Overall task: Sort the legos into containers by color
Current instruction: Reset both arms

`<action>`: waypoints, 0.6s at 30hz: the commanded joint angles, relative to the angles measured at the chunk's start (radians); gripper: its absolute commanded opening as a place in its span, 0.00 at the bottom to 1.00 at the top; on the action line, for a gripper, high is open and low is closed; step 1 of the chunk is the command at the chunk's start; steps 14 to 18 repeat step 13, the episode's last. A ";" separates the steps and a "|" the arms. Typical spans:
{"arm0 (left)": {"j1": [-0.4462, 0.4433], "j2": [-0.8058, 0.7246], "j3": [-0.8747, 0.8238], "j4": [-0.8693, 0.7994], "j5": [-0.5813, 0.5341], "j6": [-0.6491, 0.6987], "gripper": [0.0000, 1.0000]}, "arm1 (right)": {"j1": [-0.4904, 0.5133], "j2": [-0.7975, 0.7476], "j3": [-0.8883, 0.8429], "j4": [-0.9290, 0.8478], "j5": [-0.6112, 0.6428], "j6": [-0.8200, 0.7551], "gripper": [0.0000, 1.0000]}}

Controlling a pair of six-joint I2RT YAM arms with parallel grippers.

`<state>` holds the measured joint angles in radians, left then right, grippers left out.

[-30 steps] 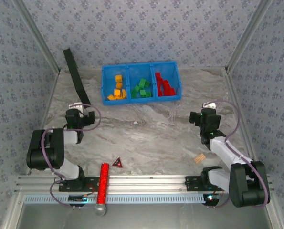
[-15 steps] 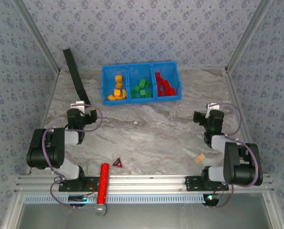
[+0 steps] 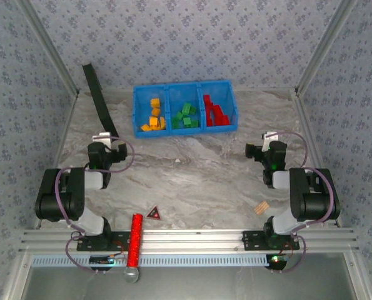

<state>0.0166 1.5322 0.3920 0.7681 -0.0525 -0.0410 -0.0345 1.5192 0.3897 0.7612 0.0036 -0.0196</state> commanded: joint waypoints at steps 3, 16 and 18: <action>0.000 0.003 0.025 0.039 -0.001 0.013 0.99 | 0.002 0.002 0.006 0.035 0.010 -0.014 1.00; 0.000 0.003 0.025 0.039 0.000 0.012 0.99 | 0.002 0.004 0.010 0.031 0.009 -0.014 1.00; 0.000 0.003 0.025 0.039 0.000 0.012 0.99 | 0.002 0.004 0.010 0.031 0.009 -0.014 1.00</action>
